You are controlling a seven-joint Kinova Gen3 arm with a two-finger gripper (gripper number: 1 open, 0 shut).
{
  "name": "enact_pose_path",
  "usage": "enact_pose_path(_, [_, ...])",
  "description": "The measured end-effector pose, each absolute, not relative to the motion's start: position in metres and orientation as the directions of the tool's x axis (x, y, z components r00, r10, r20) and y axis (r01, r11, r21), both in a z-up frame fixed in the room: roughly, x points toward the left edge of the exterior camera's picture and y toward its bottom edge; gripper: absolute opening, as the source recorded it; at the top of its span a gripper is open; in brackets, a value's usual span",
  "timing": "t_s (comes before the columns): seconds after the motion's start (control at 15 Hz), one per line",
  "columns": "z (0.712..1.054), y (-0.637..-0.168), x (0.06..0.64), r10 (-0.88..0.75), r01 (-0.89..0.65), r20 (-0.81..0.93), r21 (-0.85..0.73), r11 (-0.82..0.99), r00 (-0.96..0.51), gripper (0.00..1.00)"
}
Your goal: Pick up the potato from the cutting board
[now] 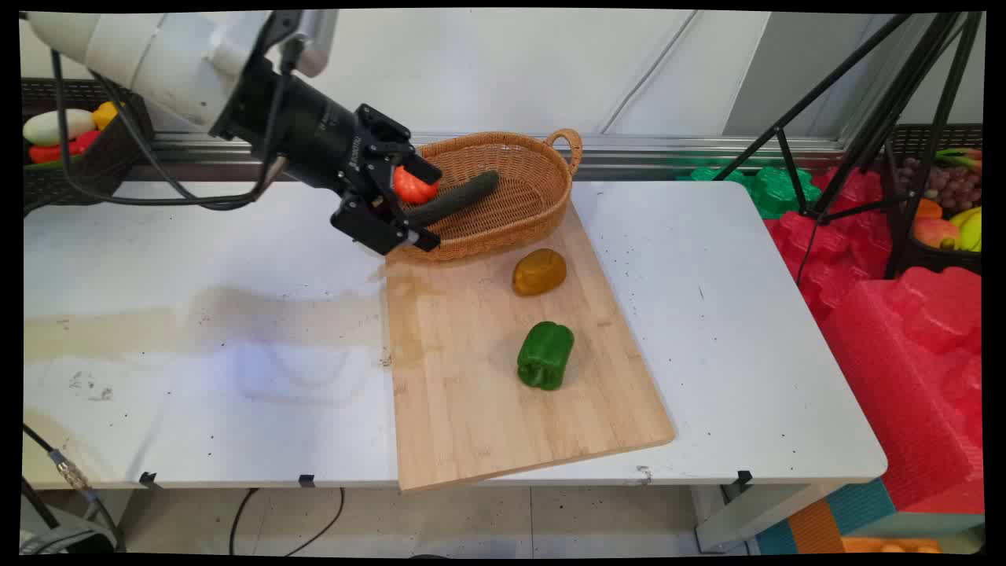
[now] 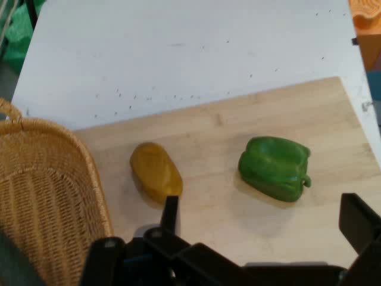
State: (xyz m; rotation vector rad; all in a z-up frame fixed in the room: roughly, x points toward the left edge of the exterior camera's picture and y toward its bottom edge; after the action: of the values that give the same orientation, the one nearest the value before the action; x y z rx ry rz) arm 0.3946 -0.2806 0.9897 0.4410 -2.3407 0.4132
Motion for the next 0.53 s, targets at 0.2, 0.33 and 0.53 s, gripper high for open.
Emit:
enact_pose_path(0.2, [0.991,-0.287,0.384,-0.231,-0.445,0.668,-0.166,0.88,-0.707,1.0])
enact_pose_path(0.33, [0.993,-0.294,0.374,-0.264,-0.47,0.644,-0.169,0.866,-0.718,1.0])
enact_pose_path(0.53, [0.991,-0.308,0.355,-0.327,-0.522,0.609,-0.171,0.836,-0.723,1.0])
